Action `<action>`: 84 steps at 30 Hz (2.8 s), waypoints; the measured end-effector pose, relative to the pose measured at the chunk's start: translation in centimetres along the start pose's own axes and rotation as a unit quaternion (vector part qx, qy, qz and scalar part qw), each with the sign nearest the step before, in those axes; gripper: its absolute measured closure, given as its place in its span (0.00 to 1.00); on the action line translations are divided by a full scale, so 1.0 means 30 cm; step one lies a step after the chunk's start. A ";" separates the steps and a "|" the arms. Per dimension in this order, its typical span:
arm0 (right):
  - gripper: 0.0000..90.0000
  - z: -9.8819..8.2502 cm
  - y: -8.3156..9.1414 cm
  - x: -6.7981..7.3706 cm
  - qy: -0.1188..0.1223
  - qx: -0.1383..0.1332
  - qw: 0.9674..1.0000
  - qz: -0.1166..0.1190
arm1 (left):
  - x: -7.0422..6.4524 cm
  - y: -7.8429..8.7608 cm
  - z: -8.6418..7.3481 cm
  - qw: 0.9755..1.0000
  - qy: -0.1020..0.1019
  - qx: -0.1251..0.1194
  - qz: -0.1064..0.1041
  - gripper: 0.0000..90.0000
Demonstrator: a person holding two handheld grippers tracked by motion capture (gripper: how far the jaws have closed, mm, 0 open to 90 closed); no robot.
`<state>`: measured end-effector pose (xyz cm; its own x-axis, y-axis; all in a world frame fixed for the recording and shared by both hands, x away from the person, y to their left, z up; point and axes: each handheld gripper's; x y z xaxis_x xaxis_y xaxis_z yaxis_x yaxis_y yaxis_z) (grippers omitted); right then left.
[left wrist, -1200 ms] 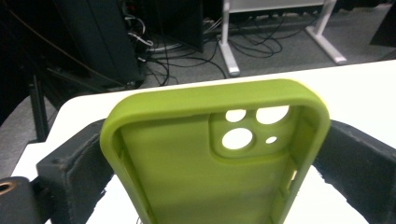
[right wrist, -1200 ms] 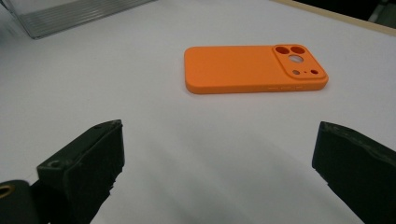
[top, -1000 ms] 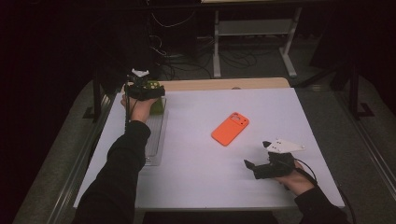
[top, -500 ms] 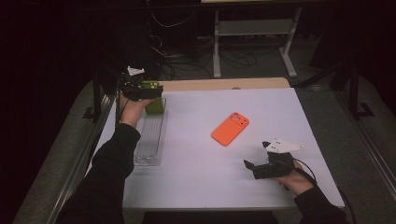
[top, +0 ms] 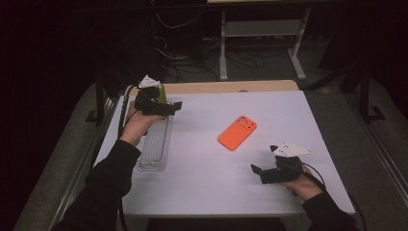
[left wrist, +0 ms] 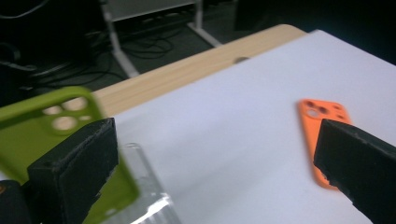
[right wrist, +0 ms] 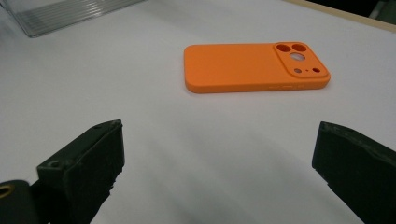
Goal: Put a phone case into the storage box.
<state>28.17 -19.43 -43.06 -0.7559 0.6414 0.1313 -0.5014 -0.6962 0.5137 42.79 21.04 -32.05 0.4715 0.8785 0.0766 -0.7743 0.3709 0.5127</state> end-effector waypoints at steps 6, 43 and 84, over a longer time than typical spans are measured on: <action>0.02 0.000 -0.004 0.000 0.002 0.004 1.000 0.000 | -0.056 0.008 -0.018 0.999 -0.012 0.001 -0.033 0.00; 0.02 0.003 -0.007 0.007 0.006 0.006 1.000 0.007 | -0.353 -0.259 -0.113 0.991 -0.053 0.084 -0.084 0.82; 0.02 0.001 -0.004 0.004 0.007 0.006 1.000 0.011 | -0.667 -0.402 -0.197 0.969 -0.066 0.113 -0.208 1.00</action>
<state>28.14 -19.26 -43.06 -0.7727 0.6211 0.1310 -0.4794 -0.7062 0.5209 40.20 0.76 -44.82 0.7841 0.6160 -0.0757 -0.4012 0.5961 0.6955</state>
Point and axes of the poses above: each handheld gripper's, and its own axes: y roughly backward along the jaws, z roughly out of its top, x roughly to its left, and after that the axes turned 11 degrees about z, right-handed
